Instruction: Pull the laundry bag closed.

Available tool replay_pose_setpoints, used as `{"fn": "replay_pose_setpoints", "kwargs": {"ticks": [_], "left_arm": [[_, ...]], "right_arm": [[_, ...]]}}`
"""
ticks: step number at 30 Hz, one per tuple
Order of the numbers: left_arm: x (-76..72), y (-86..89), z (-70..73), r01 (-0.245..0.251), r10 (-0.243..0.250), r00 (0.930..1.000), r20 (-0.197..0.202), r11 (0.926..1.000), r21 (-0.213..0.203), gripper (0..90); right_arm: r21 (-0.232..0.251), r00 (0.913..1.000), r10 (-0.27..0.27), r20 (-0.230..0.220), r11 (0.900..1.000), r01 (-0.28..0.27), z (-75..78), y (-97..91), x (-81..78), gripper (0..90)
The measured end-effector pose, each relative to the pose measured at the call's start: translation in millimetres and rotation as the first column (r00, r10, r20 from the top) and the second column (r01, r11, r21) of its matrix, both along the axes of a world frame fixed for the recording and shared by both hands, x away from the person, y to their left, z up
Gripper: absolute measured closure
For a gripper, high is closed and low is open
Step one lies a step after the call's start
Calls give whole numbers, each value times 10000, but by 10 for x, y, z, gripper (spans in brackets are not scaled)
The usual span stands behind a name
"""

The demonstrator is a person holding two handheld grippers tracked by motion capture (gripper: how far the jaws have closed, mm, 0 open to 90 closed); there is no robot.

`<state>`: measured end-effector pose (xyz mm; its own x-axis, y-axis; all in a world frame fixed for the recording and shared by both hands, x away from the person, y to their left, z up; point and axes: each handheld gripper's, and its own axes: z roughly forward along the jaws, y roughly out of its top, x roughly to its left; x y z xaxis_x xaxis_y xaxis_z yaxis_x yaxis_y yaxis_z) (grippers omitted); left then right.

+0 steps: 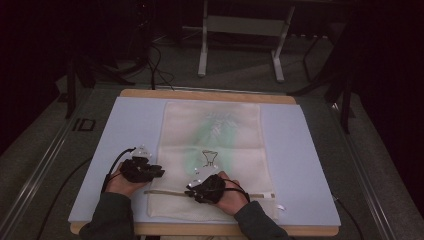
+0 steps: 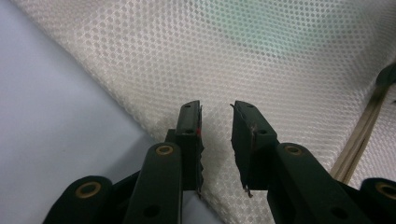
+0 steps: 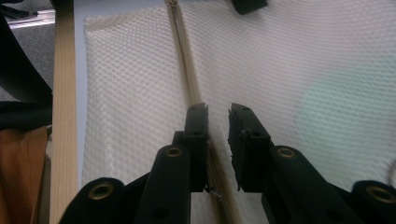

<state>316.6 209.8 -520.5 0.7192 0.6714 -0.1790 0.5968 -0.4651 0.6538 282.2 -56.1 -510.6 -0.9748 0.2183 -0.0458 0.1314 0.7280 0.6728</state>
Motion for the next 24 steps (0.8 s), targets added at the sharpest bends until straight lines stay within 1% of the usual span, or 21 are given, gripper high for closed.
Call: {"fn": "replay_pose_setpoints", "kwargs": {"ticks": [3, 4, 5, 6, 7, 9, 15, 18, 20, 24], "left_arm": [[0, 6, 10, 29, -29, 10000, 2, 10000, -47, 723], [0, 6, 10, 29, -29, 10000, 2, 10000, -47, 721], [3, 15, 14, 38, -38, 10000, 4, 10000, -83, 720], [3, 15, 14, 38, -38, 10000, 4, 10000, -83, 720], [7, 21, 20, 23, -23, 10000, 20, 9999, -114, 719], [14, 19, 20, 36, -36, 10000, 12, 9999, -159, 715], [38, 7, 14, 149, -150, 9999, -44, 9998, -129, 709], [41, 17, 17, 134, -135, 9999, -41, 9998, -138, 707], [43, 35, 25, 48, -49, 10000, -15, 9997, -240, 707], [45, 69, 39, 64, -64, 10000, -25, 9995, -293, 708]], "right_arm": [[-9, 9999, 119, 3, 9999, -119, -16, 86, 0, 789], [-9, 9999, 119, 3, 9999, -119, -16, 86, 0, 789], [1, 9999, 167, -11, 9999, -167, -23, 139, 2, 790], [1, 9999, 167, -11, 9999, -167, -23, 139, 2, 790], [-16, 9998, 206, -23, 9998, -206, -30, 196, 1, 795], [-57, 9996, 278, -11, 9996, -279, -37, 240, 4, 800], [-21, 9992, 398, -25, 9992, -398, -48, 385, 11, 815], [-33, 9991, 427, 25, 9991, -427, -47, 454, 9, 821], [-18, 9989, 459, 7, 9989, -459, -46, 502, 9, 821], [30, 9984, 571, 0, 9984, -571, -52, 606, 12, 810]]}}
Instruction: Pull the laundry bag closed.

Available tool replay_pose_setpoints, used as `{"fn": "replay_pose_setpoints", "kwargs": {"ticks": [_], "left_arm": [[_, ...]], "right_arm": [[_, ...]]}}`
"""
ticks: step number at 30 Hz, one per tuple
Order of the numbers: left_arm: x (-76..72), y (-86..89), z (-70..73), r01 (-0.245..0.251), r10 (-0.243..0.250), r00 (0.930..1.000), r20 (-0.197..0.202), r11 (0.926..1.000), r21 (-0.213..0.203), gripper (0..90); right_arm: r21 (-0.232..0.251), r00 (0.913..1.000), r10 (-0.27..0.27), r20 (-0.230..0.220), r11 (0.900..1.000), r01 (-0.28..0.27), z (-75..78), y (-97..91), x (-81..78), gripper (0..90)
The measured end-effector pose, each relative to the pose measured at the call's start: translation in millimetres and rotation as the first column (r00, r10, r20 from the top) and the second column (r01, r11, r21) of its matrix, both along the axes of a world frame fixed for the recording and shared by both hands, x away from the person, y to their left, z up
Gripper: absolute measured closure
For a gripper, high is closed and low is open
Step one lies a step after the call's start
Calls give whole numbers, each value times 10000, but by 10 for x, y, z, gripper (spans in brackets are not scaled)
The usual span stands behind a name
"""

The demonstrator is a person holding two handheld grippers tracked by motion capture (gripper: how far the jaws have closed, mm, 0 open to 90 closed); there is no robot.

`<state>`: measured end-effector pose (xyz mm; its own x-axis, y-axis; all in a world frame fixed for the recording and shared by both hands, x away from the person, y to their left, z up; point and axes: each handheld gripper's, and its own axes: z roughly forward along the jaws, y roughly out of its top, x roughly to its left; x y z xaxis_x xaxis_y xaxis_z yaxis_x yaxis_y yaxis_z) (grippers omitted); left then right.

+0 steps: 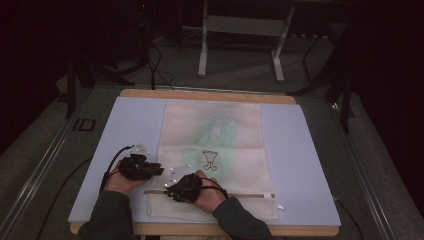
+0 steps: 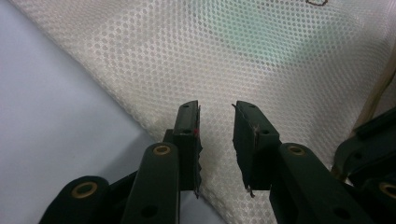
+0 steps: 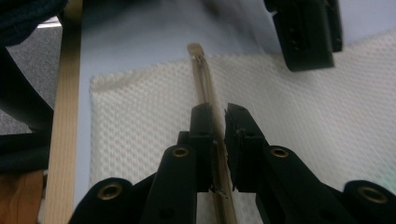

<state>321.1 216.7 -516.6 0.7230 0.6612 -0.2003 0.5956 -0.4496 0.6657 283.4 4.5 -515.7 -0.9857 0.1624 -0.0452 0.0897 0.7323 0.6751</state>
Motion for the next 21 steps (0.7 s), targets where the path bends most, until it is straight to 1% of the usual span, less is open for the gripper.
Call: {"fn": "replay_pose_setpoints", "kwargs": {"ticks": [5, 13, 14, 15, 21], "left_arm": [[3, 32, 4, -50, 50, 10000, -2, 10000, -63, 706], [22, 36, 4, 20, -20, 10000, -1, 10000, -31, 701], [22, 36, 4, 20, -20, 10000, -1, 10000, -31, 701], [20, 36, 7, 11, -11, 10000, -7, 10000, -45, 701], [24, 57, 10, -55, 55, 10000, 12, 9999, -94, 701]], "right_arm": [[23, 9998, 198, 9, 9998, -198, -7, 122, -1, 797], [109, 9996, 283, 31, 9995, -284, -26, 303, 12, 796], [109, 9996, 283, 31, 9995, -284, -26, 303, 12, 796], [98, 9996, 297, -21, 9995, -297, -36, 355, 16, 795], [183, 9996, 269, -101, 9995, -267, -50, 474, 16, 789]]}}
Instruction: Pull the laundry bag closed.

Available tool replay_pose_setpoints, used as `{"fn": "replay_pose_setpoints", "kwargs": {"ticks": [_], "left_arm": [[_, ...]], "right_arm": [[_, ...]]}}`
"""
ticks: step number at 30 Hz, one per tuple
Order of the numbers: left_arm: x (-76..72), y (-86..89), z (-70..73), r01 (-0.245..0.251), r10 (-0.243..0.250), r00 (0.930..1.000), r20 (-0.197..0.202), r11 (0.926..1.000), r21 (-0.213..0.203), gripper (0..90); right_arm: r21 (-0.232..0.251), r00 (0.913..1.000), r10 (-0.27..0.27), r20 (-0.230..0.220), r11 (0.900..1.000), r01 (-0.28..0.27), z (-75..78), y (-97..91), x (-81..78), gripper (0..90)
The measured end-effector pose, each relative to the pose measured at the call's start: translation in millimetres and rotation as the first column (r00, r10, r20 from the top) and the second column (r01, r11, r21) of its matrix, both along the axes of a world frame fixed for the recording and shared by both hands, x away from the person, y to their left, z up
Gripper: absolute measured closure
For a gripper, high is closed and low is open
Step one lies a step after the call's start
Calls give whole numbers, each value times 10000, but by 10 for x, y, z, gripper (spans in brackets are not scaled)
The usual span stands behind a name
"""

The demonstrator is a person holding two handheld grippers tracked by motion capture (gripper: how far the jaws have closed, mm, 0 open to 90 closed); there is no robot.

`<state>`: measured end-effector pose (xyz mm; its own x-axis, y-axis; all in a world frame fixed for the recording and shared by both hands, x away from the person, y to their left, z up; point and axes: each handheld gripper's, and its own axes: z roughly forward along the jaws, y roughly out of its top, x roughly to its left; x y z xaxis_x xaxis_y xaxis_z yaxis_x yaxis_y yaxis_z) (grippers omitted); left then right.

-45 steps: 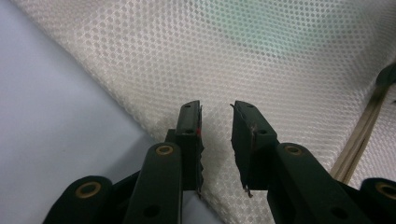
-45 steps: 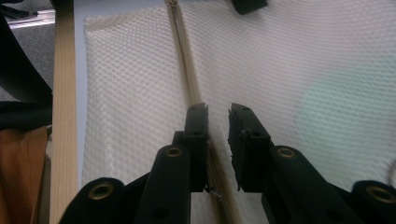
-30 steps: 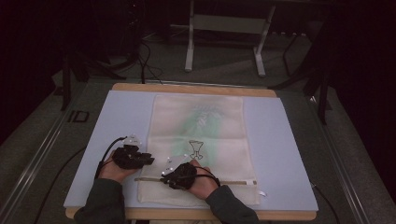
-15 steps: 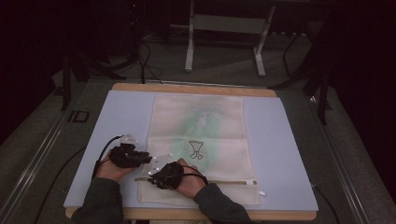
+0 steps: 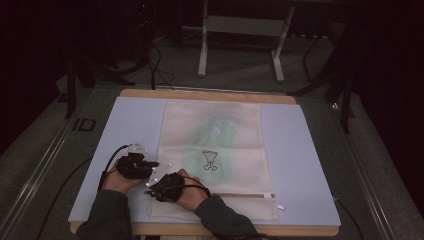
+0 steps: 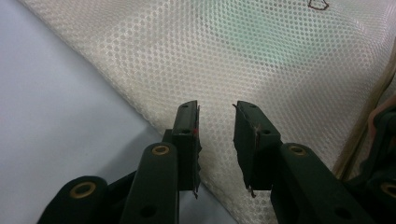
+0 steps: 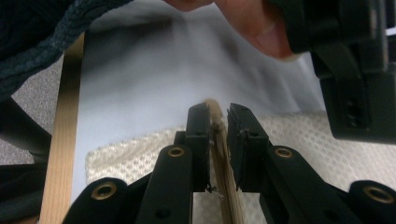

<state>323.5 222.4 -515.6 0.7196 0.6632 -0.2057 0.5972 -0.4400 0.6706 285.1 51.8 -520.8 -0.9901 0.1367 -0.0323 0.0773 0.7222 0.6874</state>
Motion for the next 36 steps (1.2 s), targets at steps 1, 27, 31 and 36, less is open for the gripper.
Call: {"fn": "replay_pose_setpoints", "kwargs": {"ticks": [1, 27, 31, 36], "left_arm": [[1, 5, 0, 2, -2, 10000, -1, 10000, 11, 701], [2, 56, 9, -51, 50, 10000, -26, 9998, -205, 700], [5, 41, 4, -4, 3, 10000, -43, 9999, -166, 700], [3, 43, 10, -18, 17, 10000, -35, 9999, -170, 700]], "right_arm": [[-25, 10000, 2, 21, 10000, -2, -1, 16, 1, 788], [-481, 10000, 45, -47, 9988, -48, -84, 275, 42, 813], [-251, 10000, 57, 40, 9997, -56, -66, 264, 36, 813], [48, 10000, 27, 45, 10000, -28, 0, 225, 20, 813]]}}
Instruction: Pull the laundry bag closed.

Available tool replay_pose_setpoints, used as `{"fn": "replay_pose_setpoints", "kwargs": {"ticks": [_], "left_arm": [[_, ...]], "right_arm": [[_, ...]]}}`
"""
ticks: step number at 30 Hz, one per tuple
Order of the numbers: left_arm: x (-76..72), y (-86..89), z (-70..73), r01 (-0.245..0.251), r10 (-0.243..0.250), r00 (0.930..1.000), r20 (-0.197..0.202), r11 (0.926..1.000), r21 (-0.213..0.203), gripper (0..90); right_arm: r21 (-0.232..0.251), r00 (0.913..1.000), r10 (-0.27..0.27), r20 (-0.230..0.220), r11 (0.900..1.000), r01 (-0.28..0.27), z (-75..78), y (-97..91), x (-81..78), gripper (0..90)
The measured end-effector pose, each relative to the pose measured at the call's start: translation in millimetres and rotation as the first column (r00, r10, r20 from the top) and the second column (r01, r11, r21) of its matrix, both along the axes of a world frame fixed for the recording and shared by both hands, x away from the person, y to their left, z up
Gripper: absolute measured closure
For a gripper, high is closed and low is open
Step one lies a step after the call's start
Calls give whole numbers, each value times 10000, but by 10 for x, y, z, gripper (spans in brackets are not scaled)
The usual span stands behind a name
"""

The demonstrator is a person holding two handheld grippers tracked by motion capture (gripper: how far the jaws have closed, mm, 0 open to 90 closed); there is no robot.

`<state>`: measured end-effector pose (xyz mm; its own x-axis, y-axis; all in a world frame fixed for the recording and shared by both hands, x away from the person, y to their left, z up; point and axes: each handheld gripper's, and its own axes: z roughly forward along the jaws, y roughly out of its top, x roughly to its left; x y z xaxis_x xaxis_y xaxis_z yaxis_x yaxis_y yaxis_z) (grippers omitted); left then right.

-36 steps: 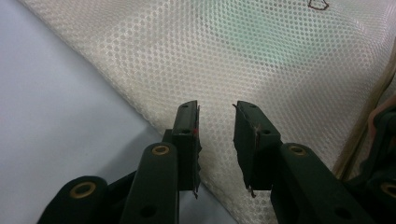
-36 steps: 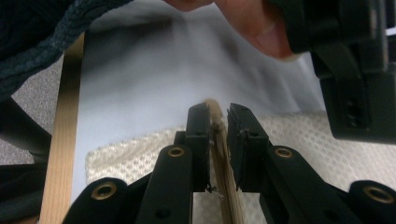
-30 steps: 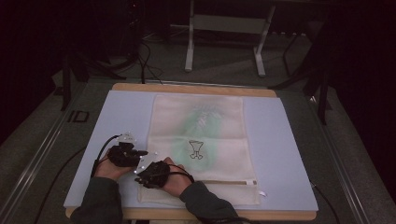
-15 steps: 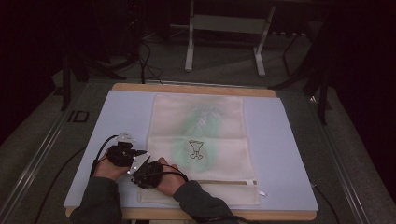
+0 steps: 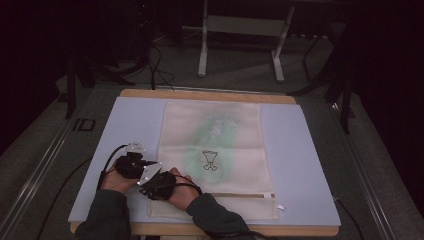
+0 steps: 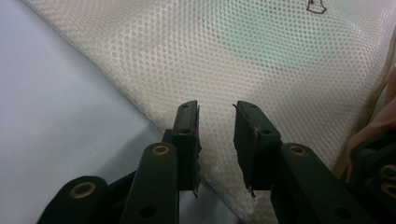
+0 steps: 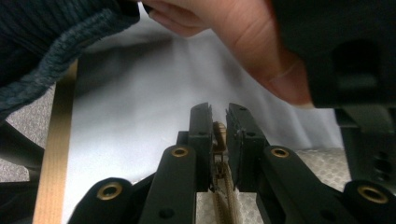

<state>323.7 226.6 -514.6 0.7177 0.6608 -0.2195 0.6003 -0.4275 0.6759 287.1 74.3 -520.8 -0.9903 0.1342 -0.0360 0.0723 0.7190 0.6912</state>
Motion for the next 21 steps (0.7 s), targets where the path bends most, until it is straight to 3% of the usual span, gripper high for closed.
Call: {"fn": "replay_pose_setpoints", "kwargs": {"ticks": [9, 21], "left_arm": [[-3, 15, 2, -103, 103, 9999, 24, 9999, -66, 700], [-6, 14, -4, -130, 130, 9999, 20, 9999, -29, 699]], "right_arm": [[203, 10000, 21, 28, 9998, -22, 95, -156, -21, 813], [-333, 9994, 276, -213, 9990, -283, 86, -277, 17, 812]]}}
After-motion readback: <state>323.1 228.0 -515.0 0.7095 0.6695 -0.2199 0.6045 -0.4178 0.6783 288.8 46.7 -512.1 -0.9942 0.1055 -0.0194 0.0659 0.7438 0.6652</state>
